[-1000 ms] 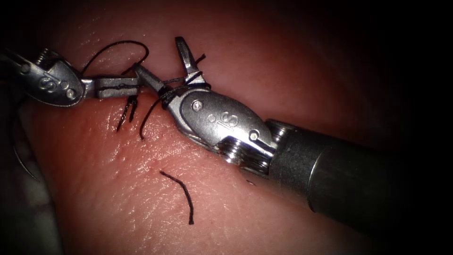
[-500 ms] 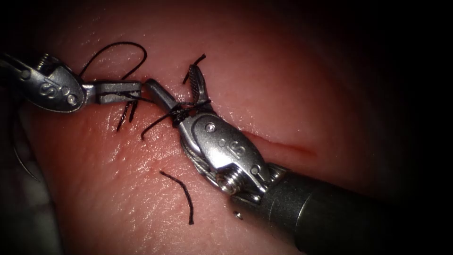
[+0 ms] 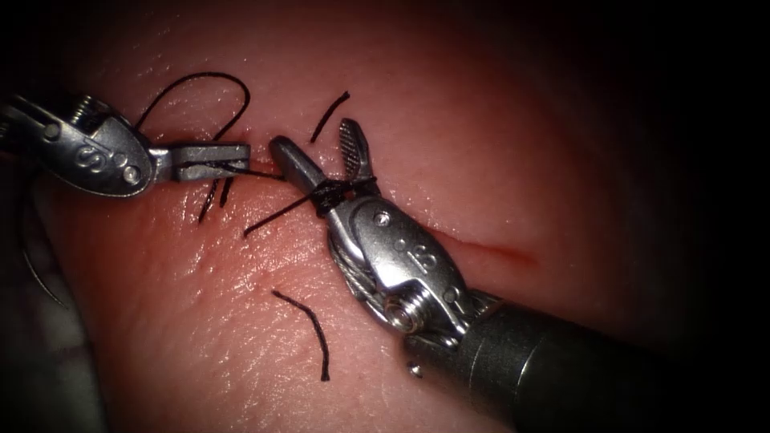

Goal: Wound Closure
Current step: Grab the suture tail with the right gripper

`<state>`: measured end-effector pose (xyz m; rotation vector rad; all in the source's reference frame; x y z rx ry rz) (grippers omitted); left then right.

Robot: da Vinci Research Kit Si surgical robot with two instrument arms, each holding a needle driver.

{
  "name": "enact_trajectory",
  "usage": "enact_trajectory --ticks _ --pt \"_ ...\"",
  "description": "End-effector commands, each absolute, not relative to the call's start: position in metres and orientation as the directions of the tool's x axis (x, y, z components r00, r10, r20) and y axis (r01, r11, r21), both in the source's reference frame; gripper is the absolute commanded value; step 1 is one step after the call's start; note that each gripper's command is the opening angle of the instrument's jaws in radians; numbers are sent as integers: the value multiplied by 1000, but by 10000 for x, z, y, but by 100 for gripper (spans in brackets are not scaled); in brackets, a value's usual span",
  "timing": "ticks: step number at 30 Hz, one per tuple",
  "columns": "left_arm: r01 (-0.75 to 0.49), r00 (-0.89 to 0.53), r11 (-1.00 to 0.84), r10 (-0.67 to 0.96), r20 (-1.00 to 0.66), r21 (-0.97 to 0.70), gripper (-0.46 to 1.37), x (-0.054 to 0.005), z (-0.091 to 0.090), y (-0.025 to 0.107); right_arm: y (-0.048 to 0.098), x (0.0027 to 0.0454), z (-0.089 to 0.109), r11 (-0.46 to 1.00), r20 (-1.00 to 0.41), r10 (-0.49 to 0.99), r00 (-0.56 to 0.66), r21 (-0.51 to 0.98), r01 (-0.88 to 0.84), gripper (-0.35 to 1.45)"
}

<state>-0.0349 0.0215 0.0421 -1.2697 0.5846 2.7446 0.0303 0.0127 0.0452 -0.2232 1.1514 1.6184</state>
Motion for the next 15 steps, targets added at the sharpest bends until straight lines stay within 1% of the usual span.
enact_trajectory --ticks 1,7,15 --pt "-207 -660 -927 -103 -744 312 -35 -352 422 215 131 302 455 48 -645 651 -400 561 -827 73" --pt "-203 -663 -925 -110 -740 320 -35 -360 422 218 144 297 469 42 -615 677 -405 582 -812 72" --pt "-203 -662 -926 -108 -742 317 -35 -360 423 223 158 297 483 52 -611 684 -399 586 -809 70"
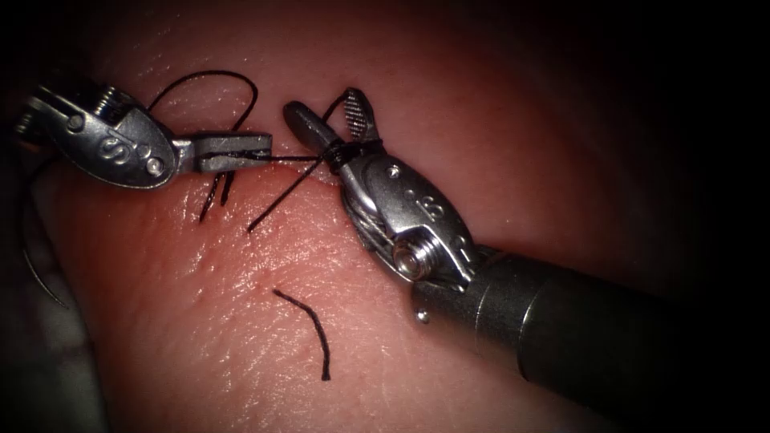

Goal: Wound Closure
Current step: Grab the suture tail with the right gripper

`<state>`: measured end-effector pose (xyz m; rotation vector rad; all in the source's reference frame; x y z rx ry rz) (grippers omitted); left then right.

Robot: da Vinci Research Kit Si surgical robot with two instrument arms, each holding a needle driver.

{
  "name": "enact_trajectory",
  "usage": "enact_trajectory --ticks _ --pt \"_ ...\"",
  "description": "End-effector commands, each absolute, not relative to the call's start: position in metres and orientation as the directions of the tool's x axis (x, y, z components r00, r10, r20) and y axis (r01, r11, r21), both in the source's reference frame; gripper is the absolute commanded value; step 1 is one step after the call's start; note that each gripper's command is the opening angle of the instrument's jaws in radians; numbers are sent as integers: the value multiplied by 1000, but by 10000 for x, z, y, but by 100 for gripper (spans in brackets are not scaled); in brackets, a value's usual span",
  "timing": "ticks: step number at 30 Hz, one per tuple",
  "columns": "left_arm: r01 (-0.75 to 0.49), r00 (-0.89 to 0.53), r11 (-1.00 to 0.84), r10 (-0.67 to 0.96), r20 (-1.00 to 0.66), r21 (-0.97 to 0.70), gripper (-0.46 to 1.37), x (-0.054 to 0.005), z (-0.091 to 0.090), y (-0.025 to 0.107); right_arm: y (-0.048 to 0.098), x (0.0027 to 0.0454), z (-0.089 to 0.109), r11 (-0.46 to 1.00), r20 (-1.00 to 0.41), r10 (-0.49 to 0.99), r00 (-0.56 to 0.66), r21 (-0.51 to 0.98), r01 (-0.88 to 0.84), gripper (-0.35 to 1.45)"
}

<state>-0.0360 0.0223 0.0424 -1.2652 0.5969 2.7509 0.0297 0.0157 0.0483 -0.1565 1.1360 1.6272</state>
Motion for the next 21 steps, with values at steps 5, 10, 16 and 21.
enact_trajectory --ticks 5,10,16,21 --pt "-204 -662 -926 -108 -742 317 -35 -360 425 224 163 300 489 70 -605 694 -391 598 -799 57" --pt "-202 -659 -927 -110 -744 317 -35 -360 427 225 159 306 491 99 -585 714 -385 629 -771 -35" --pt "-202 -659 -926 -111 -744 318 -35 -359 430 226 158 311 486 131 -569 727 -383 663 -737 -35" --pt "-202 -659 -926 -111 -744 318 -35 -359 433 228 159 312 485 131 -567 729 -384 666 -734 -35"
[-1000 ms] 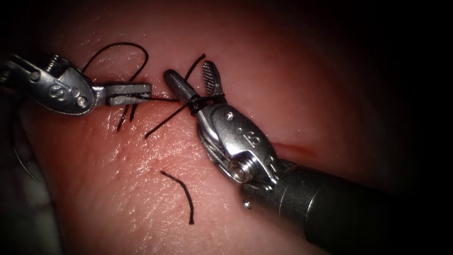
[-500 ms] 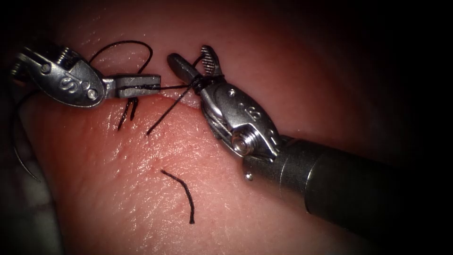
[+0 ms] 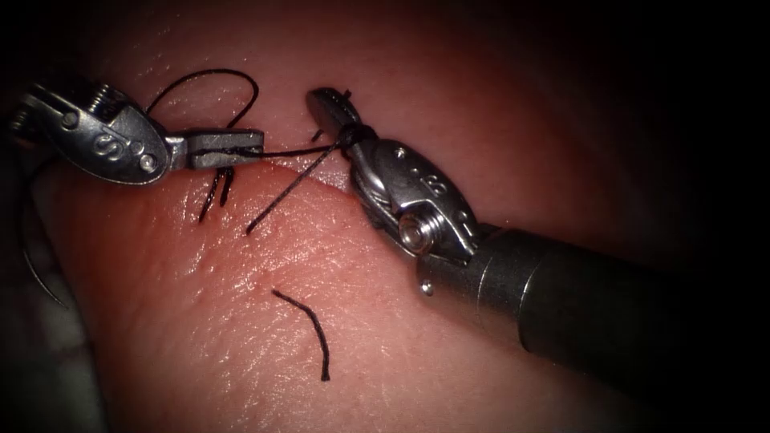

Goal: Wound Closure
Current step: Grab the suture tail with the right gripper

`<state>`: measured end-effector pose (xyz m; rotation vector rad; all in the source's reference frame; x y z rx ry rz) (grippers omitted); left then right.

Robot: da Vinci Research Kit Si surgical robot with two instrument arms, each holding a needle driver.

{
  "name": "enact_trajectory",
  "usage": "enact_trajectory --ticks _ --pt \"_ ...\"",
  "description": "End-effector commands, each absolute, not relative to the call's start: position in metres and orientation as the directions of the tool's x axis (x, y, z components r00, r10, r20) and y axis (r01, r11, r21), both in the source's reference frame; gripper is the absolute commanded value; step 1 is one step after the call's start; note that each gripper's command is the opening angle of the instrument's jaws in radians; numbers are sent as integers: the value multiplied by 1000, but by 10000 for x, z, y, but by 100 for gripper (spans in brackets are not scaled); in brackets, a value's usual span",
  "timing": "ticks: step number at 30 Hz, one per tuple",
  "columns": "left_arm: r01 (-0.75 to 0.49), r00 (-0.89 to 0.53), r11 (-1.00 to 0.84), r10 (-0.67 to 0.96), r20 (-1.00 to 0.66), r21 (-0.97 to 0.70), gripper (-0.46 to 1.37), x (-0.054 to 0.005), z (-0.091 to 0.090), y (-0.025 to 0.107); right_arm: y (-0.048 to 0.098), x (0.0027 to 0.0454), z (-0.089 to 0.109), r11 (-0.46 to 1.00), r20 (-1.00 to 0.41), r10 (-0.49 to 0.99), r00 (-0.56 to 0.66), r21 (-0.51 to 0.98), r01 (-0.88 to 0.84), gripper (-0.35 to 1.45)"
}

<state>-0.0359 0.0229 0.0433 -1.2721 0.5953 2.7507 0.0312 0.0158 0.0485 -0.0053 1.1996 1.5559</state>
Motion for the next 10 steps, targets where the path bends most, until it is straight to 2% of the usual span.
enact_trajectory --ticks 1,10 --pt "-202 -659 -926 -111 -744 318 -35 -359 433 229 159 312 485 131 -566 729 -384 666 -734 -35" --pt "-202 -660 -925 -114 -743 321 -35 -359 437 228 158 312 483 132 -565 730 -384 668 -732 -35"
